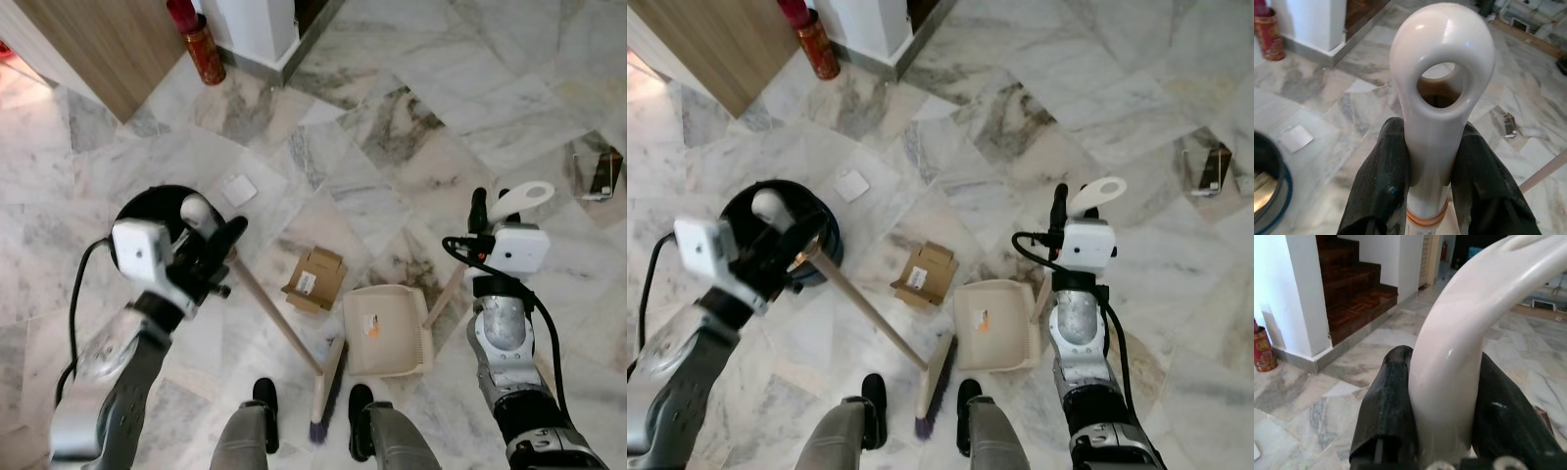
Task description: Sweep floor
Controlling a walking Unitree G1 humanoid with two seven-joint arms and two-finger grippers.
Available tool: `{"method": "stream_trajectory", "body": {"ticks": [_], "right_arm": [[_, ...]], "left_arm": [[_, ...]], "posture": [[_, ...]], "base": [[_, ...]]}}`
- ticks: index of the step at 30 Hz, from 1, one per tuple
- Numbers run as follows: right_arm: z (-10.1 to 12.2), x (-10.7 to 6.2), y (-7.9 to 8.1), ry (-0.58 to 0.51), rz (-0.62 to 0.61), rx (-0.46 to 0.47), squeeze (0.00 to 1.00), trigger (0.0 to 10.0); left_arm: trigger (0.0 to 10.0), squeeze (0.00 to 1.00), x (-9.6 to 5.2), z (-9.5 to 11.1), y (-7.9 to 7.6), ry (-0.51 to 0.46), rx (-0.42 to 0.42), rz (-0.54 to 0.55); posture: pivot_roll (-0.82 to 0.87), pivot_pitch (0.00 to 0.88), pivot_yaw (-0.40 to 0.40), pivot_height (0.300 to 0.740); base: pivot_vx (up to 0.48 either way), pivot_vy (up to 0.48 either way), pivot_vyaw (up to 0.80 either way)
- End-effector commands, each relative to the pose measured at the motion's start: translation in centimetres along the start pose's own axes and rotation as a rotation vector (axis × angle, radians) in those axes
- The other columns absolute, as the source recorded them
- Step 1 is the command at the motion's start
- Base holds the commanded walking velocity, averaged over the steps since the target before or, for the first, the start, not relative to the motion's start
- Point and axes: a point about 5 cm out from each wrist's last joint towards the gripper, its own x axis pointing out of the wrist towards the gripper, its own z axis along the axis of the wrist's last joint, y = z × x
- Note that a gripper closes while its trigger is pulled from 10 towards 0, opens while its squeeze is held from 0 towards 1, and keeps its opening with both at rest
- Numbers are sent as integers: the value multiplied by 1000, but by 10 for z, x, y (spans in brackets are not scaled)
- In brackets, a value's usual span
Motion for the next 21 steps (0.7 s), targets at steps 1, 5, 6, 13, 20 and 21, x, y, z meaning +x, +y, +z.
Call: {"method": "stream_trajectory", "body": {"ticks": [1,5,6,13,20,21], "right_arm": [[-28,-18,-2,156,9,-39,0,10000],[-29,-15,1,168,-1,-31,0,10000],[-28,-14,1,167,-4,-29,0,10000],[-29,-8,3,181,-33,-15,0,10000],[-28,-3,6,192,-42,-9,0,10000],[-28,-2,6,191,-43,-8,0,10000]], "left_arm": [[10000,0,-14,1,6,31,23,51],[10000,0,-18,11,19,-25,95,172],[10000,0,-18,13,21,-38,99,190],[10000,0,-12,27,29,-108,153,266],[10000,0,-8,28,36,-138,198,301],[10000,0,-7,27,35,-134,215,296]], "posture": [[187,347,74,740],[192,292,67,740],[192,292,67,740],[196,202,55,740],[192,156,50,740],[188,145,48,740]], "base": [[0,0,0],[0,0,0],[0,0,0],[0,0,0],[0,0,0],[0,0,0]]}}
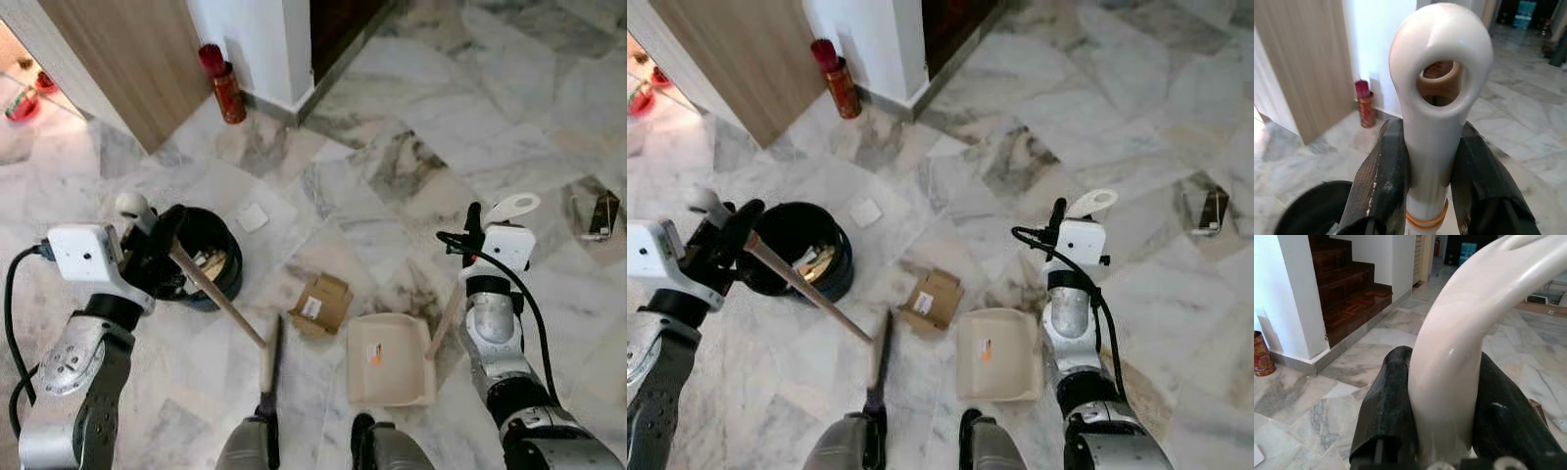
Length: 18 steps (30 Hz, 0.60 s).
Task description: Sweep floor
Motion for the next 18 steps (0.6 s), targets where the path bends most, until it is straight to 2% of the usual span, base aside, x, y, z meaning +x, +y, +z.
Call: {"method": "stream_trajectory", "body": {"ticks": [1,3,10,13,18], "right_arm": [[-5,-2,1,30,-4,-4,0,10000],[-3,-1,3,22,-7,1,0,10000],[-1,2,2,21,-12,3,0,10000],[-1,4,1,22,-13,14,0,10000],[2,5,1,3,-5,-6,0,10000]], "left_arm": [[10000,0,-1,-3,2,6,60,0],[10000,0,-2,-9,-3,19,81,-21],[10000,0,-8,-27,-2,39,64,28],[10000,0,-10,-30,-4,42,64,27],[10000,0,-10,-32,-3,29,71,46]], "posture": [[189,139,47,740],[188,137,46,740],[166,144,46,740],[160,150,46,740],[159,161,42,740]], "base": [[0,0,0],[0,0,0],[0,0,0],[0,0,-533],[0,0,0]]}}
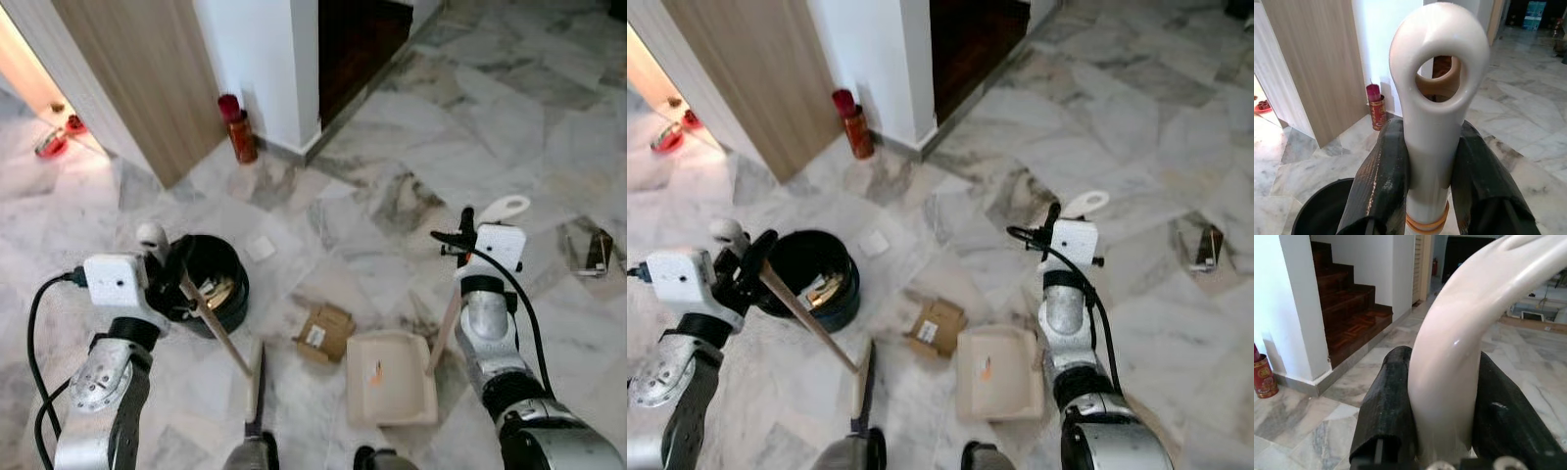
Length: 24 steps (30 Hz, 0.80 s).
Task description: Sweep floor
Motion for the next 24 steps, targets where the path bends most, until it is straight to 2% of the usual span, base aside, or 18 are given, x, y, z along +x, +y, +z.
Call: {"method": "stream_trajectory", "body": {"ticks": [1,15,18,24], "right_arm": [[2,1,0,-13,4,-4,0,10000],[4,3,5,-17,17,14,0,10000],[5,3,5,-21,22,18,0,10000],[6,4,3,-27,18,5,0,10000]], "left_arm": [[10000,0,-1,5,5,-38,33,16],[10000,0,-1,2,3,-38,18,1],[10000,0,-1,0,1,-33,18,-8],[10000,0,1,0,-1,-39,10,-12]], "posture": [[159,166,42,740],[159,154,39,740],[153,147,37,740],[154,133,37,740]], "base": [[0,0,0],[0,0,-57],[245,0,-723],[247,0,0]]}}
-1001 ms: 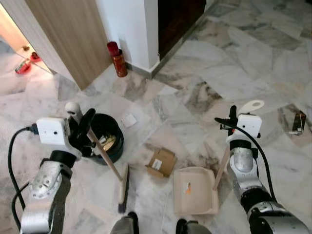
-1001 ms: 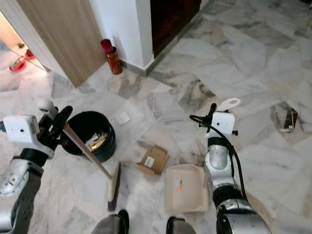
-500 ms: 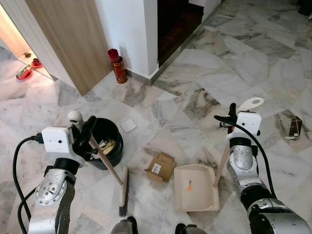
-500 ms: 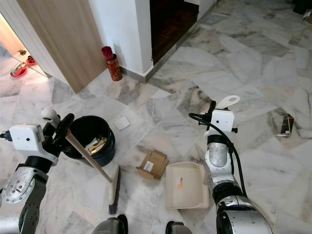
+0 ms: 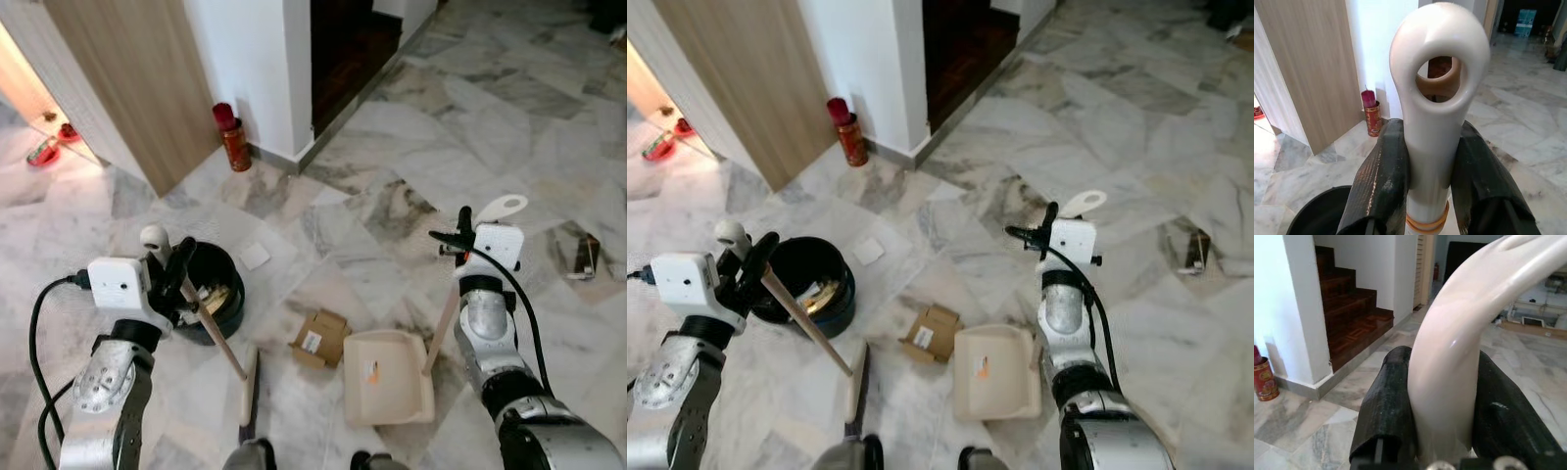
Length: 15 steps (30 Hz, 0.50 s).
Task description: Sweep floor
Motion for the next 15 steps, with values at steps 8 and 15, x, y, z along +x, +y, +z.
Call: {"method": "stream_trajectory", "body": {"ticks": [8,15], "right_arm": [[7,4,0,-35,-6,15,0,10000],[8,5,0,-39,-9,14,0,10000]], "left_arm": [[10000,0,2,6,3,-41,25,-3],[10000,0,4,7,4,-48,33,-6]], "posture": [[152,120,40,740],[156,132,39,740]], "base": [[274,0,0],[286,0,0]]}}
